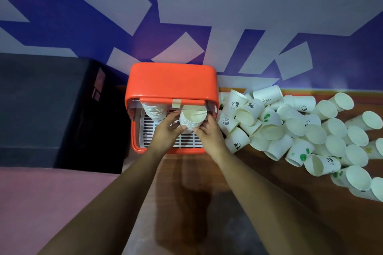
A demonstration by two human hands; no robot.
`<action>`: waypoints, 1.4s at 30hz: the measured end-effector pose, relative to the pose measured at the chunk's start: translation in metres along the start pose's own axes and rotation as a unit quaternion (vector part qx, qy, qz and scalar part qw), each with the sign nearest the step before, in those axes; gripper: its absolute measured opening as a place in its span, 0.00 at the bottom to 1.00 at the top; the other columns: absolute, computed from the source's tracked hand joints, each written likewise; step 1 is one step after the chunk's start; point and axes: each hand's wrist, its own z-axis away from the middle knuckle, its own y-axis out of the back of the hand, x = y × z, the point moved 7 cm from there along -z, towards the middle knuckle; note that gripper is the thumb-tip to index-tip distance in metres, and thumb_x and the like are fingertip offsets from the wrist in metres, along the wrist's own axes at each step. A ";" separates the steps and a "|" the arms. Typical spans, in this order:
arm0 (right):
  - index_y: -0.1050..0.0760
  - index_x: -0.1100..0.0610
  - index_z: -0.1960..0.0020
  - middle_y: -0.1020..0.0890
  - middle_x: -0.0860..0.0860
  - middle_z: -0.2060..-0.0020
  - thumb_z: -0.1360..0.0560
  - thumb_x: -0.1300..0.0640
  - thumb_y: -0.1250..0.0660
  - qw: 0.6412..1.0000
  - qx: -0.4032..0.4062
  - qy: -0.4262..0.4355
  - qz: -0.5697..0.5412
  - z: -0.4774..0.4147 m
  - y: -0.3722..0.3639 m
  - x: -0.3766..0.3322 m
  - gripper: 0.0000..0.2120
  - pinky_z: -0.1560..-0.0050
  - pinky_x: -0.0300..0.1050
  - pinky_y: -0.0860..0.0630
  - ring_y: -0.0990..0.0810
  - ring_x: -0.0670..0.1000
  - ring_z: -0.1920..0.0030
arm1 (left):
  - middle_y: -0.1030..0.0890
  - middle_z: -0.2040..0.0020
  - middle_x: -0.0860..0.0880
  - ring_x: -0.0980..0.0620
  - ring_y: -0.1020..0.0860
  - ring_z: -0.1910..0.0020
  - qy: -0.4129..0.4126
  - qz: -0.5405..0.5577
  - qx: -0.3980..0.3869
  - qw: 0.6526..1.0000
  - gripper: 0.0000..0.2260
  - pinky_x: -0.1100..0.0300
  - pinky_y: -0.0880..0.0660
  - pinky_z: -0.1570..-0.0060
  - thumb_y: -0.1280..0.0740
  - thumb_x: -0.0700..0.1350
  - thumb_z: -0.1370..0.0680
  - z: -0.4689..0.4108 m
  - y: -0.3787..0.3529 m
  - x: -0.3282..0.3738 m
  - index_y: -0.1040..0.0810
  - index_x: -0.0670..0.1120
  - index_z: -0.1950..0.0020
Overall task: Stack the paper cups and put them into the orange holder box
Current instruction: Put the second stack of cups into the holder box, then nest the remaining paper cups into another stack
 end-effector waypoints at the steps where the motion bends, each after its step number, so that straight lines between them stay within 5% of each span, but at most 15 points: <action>1: 0.33 0.51 0.30 0.20 0.48 0.38 0.26 0.61 0.34 1.000 0.009 0.001 0.001 -0.004 0.000 0.000 0.26 0.34 0.53 0.25 0.21 0.46 0.38 | 0.19 0.37 0.53 0.66 0.21 0.41 0.005 -0.001 0.006 1.000 0.19 0.71 0.26 0.43 0.30 0.38 0.21 -0.003 -0.001 0.000 0.25 0.45 0.31; 6: 0.30 0.48 0.35 0.19 0.45 0.41 0.30 0.44 0.36 0.999 0.034 -0.015 0.006 -0.024 -0.001 0.014 0.24 0.34 0.57 0.26 0.21 0.45 0.38 | 0.18 0.44 0.49 0.53 0.20 0.45 0.028 -0.007 0.055 0.998 0.14 0.60 0.25 0.43 0.29 0.40 0.21 -0.016 -0.008 0.003 0.23 0.39 0.37; 11: 0.28 0.55 0.37 0.17 0.51 0.45 0.21 0.54 0.36 0.997 0.061 -0.048 0.001 -0.024 -0.003 -0.005 0.13 0.45 0.44 0.25 0.19 0.50 0.43 | 0.15 0.44 0.47 0.49 0.18 0.43 0.055 -0.016 0.069 0.996 0.13 0.53 0.23 0.40 0.29 0.45 0.21 -0.028 -0.012 -0.002 0.20 0.40 0.39; 15: 0.28 0.54 0.35 0.17 0.52 0.44 0.27 0.52 0.35 0.997 0.038 -0.070 -0.022 -0.028 -0.007 -0.008 0.21 0.42 0.45 0.26 0.20 0.51 0.41 | 0.16 0.42 0.47 0.50 0.19 0.41 0.075 -0.019 0.065 0.995 0.16 0.50 0.24 0.37 0.30 0.49 0.21 -0.029 -0.011 -0.005 0.22 0.41 0.37; 19: 0.28 0.50 0.38 0.20 0.40 0.48 0.21 0.57 0.38 0.998 -0.012 -0.055 0.027 -0.003 0.002 -0.019 0.12 0.43 0.43 0.29 0.22 0.43 0.47 | 0.19 0.42 0.52 0.59 0.19 0.46 0.062 0.000 0.052 0.997 0.14 0.66 0.23 0.49 0.31 0.43 0.20 -0.013 -0.011 0.004 0.25 0.43 0.35; 21: 0.28 0.53 0.33 0.22 0.41 0.45 0.19 0.58 0.39 0.996 -0.038 -0.046 0.060 0.017 0.017 -0.020 0.15 0.40 0.39 0.30 0.24 0.41 0.45 | 0.21 0.44 0.55 0.60 0.21 0.49 0.063 0.001 0.054 0.997 0.13 0.70 0.25 0.56 0.32 0.43 0.19 0.004 -0.010 0.010 0.26 0.46 0.36; 25: 0.24 0.59 0.40 0.21 0.50 0.45 0.21 0.63 0.36 0.987 0.107 -0.004 0.121 0.054 0.087 -0.009 0.11 0.51 0.27 0.30 0.22 0.47 0.45 | 0.19 0.45 0.49 0.53 0.20 0.49 0.046 -0.013 0.028 0.998 0.07 0.63 0.25 0.52 0.32 0.41 0.20 0.035 -0.028 0.022 0.23 0.47 0.43; 28: 0.25 0.63 0.39 0.23 0.56 0.45 0.23 0.64 0.37 0.961 0.206 -0.037 0.179 0.063 0.135 0.011 0.13 0.54 0.33 0.35 0.26 0.50 0.48 | 0.19 0.51 0.51 0.57 0.21 0.51 0.017 -0.026 -0.032 0.999 0.05 0.64 0.27 0.52 0.33 0.38 0.21 0.050 -0.066 0.041 0.22 0.47 0.47; 31: 0.28 0.65 0.36 0.23 0.60 0.43 0.23 0.59 0.38 0.961 0.165 -0.081 0.207 0.052 0.148 0.036 0.17 0.47 0.43 0.32 0.25 0.58 0.42 | 0.18 0.50 0.47 0.52 0.20 0.49 -0.006 -0.039 -0.071 0.997 0.04 0.59 0.26 0.48 0.32 0.42 0.21 0.053 -0.111 0.055 0.22 0.44 0.47; 33: 0.31 0.63 0.31 0.23 0.60 0.39 0.21 0.54 0.39 0.966 0.124 -0.107 0.199 0.046 0.146 0.049 0.21 0.40 0.49 0.31 0.26 0.60 0.37 | 0.18 0.45 0.47 0.49 0.20 0.45 0.014 -0.058 -0.079 0.995 0.14 0.55 0.25 0.41 0.33 0.51 0.23 0.048 -0.138 0.051 0.22 0.45 0.42; 37: 0.26 0.58 0.51 0.22 0.56 0.53 0.20 0.46 0.45 0.977 0.075 -0.123 0.159 0.041 0.147 0.064 0.17 0.46 0.49 0.28 0.24 0.56 0.47 | 0.20 0.37 0.45 0.47 0.21 0.38 0.094 -0.117 -0.086 0.985 0.31 0.47 0.26 0.35 0.43 0.66 0.25 0.039 -0.174 0.027 0.24 0.46 0.32; 42: 0.26 0.32 0.48 0.21 0.46 0.41 0.27 0.28 0.49 0.991 -0.005 -0.066 0.117 0.054 0.149 0.089 0.17 0.33 0.59 0.29 0.23 0.52 0.38 | 0.17 0.40 0.46 0.47 0.20 0.40 0.144 -0.055 -0.053 0.987 0.21 0.55 0.27 0.42 0.47 0.55 0.14 0.043 -0.188 0.014 0.21 0.44 0.35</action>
